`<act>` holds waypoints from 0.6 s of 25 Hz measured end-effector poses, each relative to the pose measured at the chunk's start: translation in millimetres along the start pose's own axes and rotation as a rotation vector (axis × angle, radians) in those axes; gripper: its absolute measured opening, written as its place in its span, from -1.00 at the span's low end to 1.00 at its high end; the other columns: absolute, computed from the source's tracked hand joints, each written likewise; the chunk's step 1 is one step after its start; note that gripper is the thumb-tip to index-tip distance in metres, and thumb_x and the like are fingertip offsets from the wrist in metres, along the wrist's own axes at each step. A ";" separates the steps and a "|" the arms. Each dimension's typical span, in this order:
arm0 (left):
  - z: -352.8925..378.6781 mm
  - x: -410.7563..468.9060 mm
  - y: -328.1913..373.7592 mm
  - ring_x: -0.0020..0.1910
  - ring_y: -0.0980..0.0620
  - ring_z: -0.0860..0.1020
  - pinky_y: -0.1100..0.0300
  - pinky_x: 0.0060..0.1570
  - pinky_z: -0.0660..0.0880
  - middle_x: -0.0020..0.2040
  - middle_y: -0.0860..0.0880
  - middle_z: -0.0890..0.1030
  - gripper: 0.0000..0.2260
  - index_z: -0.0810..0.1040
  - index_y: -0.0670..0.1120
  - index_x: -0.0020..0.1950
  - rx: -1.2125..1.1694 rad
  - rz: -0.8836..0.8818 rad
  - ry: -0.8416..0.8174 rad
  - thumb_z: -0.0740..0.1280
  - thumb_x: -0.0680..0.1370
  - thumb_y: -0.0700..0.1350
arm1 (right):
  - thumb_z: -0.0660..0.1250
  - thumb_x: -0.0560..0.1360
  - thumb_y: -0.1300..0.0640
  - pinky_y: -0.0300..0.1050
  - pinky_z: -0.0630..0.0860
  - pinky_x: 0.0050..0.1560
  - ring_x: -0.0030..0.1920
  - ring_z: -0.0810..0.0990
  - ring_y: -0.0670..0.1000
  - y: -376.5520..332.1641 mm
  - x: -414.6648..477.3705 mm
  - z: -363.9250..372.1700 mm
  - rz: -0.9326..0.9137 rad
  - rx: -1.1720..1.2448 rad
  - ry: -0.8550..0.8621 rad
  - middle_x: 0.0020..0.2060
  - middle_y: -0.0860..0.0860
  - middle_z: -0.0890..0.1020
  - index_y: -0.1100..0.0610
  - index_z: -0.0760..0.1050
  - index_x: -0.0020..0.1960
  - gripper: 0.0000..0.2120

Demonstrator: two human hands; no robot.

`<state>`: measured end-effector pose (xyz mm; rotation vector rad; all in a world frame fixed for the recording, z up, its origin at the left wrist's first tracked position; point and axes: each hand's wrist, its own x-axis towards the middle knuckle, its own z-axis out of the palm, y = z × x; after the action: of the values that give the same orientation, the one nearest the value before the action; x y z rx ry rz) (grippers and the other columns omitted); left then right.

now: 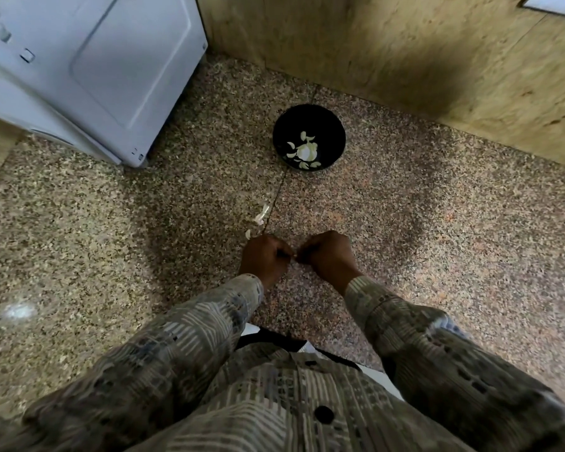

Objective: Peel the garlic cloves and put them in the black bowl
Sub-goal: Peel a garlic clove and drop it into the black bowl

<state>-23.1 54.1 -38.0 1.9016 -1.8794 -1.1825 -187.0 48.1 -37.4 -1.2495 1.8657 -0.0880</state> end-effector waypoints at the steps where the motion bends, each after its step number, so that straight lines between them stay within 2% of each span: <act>1: 0.2 0.6 -0.1 -0.07 0.01 0.68 0.33 -0.04 0.43 -0.11 -0.02 0.74 -0.85 0.78 -0.02 -0.15 0.002 0.008 0.002 0.47 0.43 -0.24 | 0.62 0.37 0.02 -0.10 0.70 -0.06 -0.17 0.73 -0.07 0.9 -0.2 1.6 0.045 0.037 0.034 -0.21 -0.06 0.76 -0.07 0.74 -0.17 -0.92; 4: 0.7 1.2 -1.2 -0.09 0.00 0.67 0.29 0.01 0.50 -0.12 -0.02 0.74 -0.86 0.77 -0.02 -0.17 -0.020 0.022 0.011 0.47 0.42 -0.25 | 0.61 0.39 0.03 -0.15 0.69 -0.14 -0.24 0.71 -0.11 1.0 -0.5 -1.0 0.020 -0.013 -0.021 -0.23 -0.07 0.75 -0.03 0.74 -0.19 -0.94; 6: 1.2 0.4 -1.6 -0.09 0.01 0.67 0.21 0.03 0.56 -0.12 -0.01 0.74 -0.86 0.77 -0.02 -0.18 -0.036 0.006 0.012 0.47 0.41 -0.24 | 0.61 0.38 0.05 -0.15 0.69 -0.12 -0.23 0.71 -0.12 -0.9 -1.4 -4.4 -0.008 -0.013 -0.023 -0.24 -0.09 0.75 -0.05 0.74 -0.21 -0.93; 9: -1.8 -0.4 -1.3 -0.07 -0.01 0.68 0.21 0.05 0.55 -0.09 -0.04 0.74 -0.87 0.78 -0.03 -0.13 -0.028 0.039 0.018 0.48 0.44 -0.24 | 0.56 0.41 0.04 -0.12 0.67 -0.06 -0.17 0.71 -0.04 -1.7 -9.3 0.9 0.013 0.017 0.047 -0.22 -0.06 0.75 -0.03 0.74 -0.16 -0.97; 11: -4.7 2.4 -4.4 -0.07 0.00 0.68 0.21 0.04 0.55 -0.08 -0.07 0.75 -0.89 0.78 -0.05 -0.08 -0.051 0.041 -0.032 0.50 0.46 -0.23 | 0.53 0.45 0.08 -0.02 0.68 -0.05 -0.16 0.72 0.02 -1.4 -16.9 2.0 -0.017 0.068 0.019 -0.21 -0.02 0.75 0.01 0.73 -0.15 -0.98; 13: -10.4 0.8 -3.9 -0.14 0.00 0.67 0.10 0.01 0.60 -0.11 -0.09 0.75 -0.91 0.78 -0.02 -0.07 -0.207 -0.051 -0.108 0.56 0.45 -0.16 | 0.54 0.45 0.18 0.05 0.67 -0.09 -0.19 0.71 0.09 -2.6 -24.1 -8.2 0.018 0.308 -0.014 -0.23 0.06 0.74 0.10 0.71 -0.15 -0.97; 15: -14.5 -9.4 6.7 -0.21 -0.04 0.66 -0.05 -0.08 0.63 -0.18 -0.12 0.74 -0.93 0.76 0.00 -0.12 -0.530 -0.158 -0.105 0.57 0.46 -0.17 | 0.48 0.50 0.34 0.03 0.65 -0.11 -0.14 0.67 0.13 -3.6 -34.9 -23.3 0.122 0.746 -0.162 -0.16 0.16 0.72 0.22 0.66 -0.05 -0.94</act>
<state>-17.2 56.2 -20.5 1.7292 -1.2900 -1.6565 -196.0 64.6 0.2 -0.6035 1.5397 -0.5459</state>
